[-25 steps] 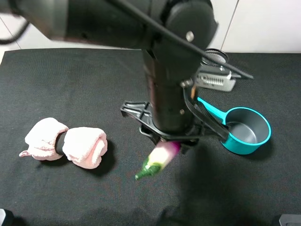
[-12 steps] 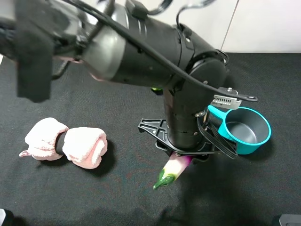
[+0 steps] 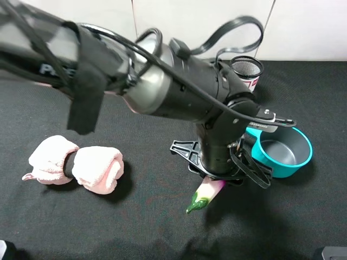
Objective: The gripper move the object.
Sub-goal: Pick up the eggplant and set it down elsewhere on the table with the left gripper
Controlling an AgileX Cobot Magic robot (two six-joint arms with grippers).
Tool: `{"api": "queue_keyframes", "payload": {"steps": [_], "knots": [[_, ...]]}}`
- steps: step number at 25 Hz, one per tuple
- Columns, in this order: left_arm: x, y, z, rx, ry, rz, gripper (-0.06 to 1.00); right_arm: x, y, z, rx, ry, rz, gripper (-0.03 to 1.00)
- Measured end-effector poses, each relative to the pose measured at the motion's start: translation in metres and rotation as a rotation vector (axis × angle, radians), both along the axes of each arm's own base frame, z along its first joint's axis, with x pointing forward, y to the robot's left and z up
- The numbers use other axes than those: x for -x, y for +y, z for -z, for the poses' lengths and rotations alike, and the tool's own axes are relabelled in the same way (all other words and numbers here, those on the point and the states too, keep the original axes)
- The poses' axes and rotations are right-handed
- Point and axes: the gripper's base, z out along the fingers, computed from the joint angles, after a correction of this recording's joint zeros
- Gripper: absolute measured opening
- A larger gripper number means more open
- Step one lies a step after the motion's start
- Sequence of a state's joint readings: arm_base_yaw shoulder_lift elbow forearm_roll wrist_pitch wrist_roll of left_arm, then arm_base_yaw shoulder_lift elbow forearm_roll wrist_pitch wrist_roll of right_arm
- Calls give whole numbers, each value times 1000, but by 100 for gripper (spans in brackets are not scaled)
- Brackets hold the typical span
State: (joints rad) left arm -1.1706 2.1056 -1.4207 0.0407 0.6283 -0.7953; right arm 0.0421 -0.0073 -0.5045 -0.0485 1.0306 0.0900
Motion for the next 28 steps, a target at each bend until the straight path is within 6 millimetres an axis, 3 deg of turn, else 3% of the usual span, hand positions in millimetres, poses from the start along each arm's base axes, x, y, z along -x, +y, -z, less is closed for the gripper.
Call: {"api": "queue_keyframes", "payload": {"steps": [7,20,23,28], "knots": [[-1,-3,11,5,-2,1,46,0,0,0,-3,0,-2,69],[-5,-3,12,0,-46,31,46,0,0,0,-3,0,-2,69],[-5,-3,12,0,-47,31,50,0,0,0,-3,0,-2,69],[-5,-3,12,0,-47,32,66,0,0,0,-3,0,-2,69]]}}
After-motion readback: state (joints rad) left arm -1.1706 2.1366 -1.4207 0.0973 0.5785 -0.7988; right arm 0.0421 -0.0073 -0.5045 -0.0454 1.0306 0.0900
